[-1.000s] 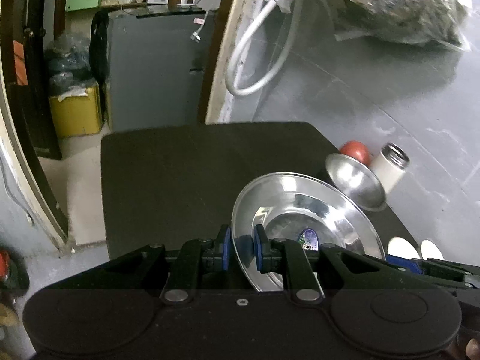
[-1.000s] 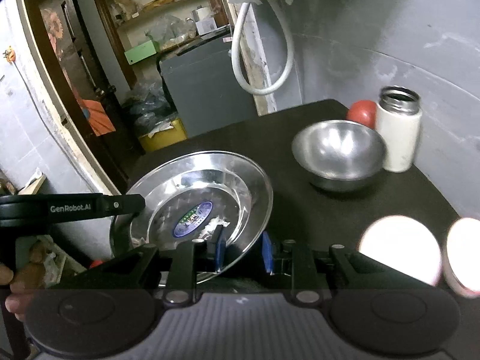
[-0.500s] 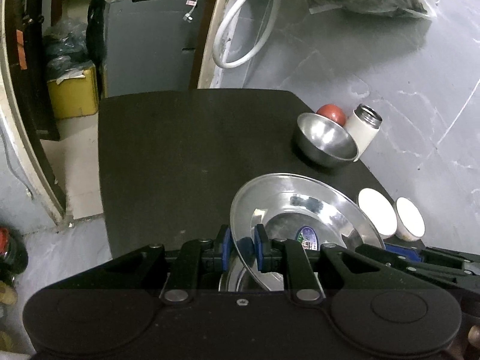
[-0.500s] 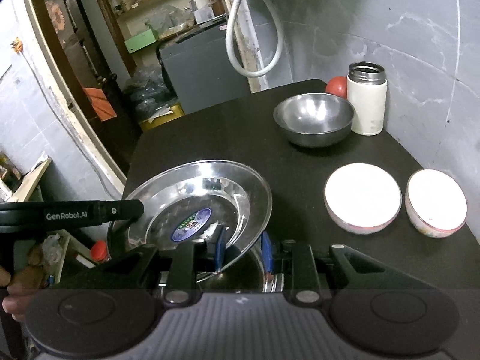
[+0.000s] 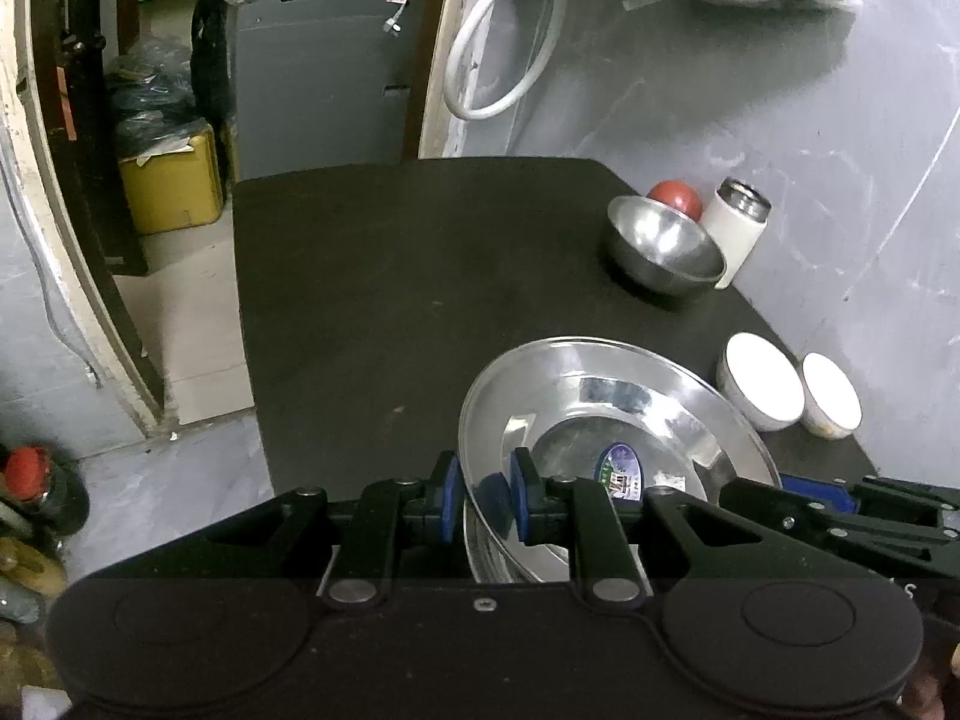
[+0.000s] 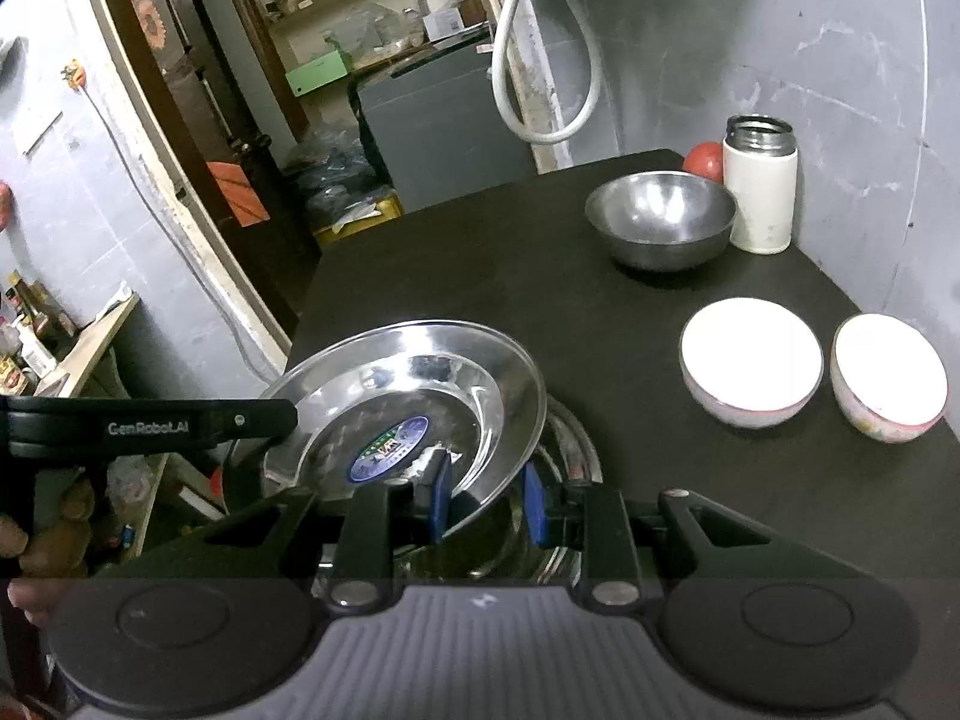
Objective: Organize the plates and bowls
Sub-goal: 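Lift the stickered plate with both tools and lower it onto the large plate, then open both tools and release the stickered plate on the stack, then move both tools toward the steel bowl beside the white thermos, then close the left tool on the steel bowl rim while the right tool grips it too, then carry the steel bowl with both tools beside the plate stack and lower it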
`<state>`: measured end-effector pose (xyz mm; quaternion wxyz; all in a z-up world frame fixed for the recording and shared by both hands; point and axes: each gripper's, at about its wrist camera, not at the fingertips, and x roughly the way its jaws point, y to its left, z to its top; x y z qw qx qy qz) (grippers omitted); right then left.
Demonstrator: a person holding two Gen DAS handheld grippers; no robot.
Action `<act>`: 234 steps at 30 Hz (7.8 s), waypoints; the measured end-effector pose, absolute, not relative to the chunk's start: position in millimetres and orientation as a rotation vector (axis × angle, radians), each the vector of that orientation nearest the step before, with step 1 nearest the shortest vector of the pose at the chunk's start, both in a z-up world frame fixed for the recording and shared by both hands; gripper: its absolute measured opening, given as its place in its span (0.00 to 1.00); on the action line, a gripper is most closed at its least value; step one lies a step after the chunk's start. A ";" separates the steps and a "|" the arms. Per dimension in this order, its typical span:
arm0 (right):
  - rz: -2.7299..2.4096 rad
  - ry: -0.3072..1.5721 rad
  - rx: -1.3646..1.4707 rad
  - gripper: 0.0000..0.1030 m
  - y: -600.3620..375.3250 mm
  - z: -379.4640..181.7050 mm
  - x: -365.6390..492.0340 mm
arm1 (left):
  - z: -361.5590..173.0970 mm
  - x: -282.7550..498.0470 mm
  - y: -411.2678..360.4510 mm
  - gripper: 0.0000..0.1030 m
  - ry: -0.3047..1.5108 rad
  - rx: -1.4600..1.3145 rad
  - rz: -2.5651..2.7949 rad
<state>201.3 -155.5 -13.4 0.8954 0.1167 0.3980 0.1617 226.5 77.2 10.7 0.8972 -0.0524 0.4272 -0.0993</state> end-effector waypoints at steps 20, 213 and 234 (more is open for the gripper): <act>0.346 0.896 0.230 0.31 -159.8 -23.1 192.4 | -3.4 213.9 63.2 0.20 0.922 -0.053 -0.198; 0.355 0.885 0.261 0.32 -283.5 -9.3 125.1 | 2.5 188.1 -100.6 0.19 0.915 -0.033 -0.370; 0.323 1.007 0.274 0.36 -292.4 -35.3 110.3 | -39.8 189.1 -127.1 0.23 1.134 0.070 -0.437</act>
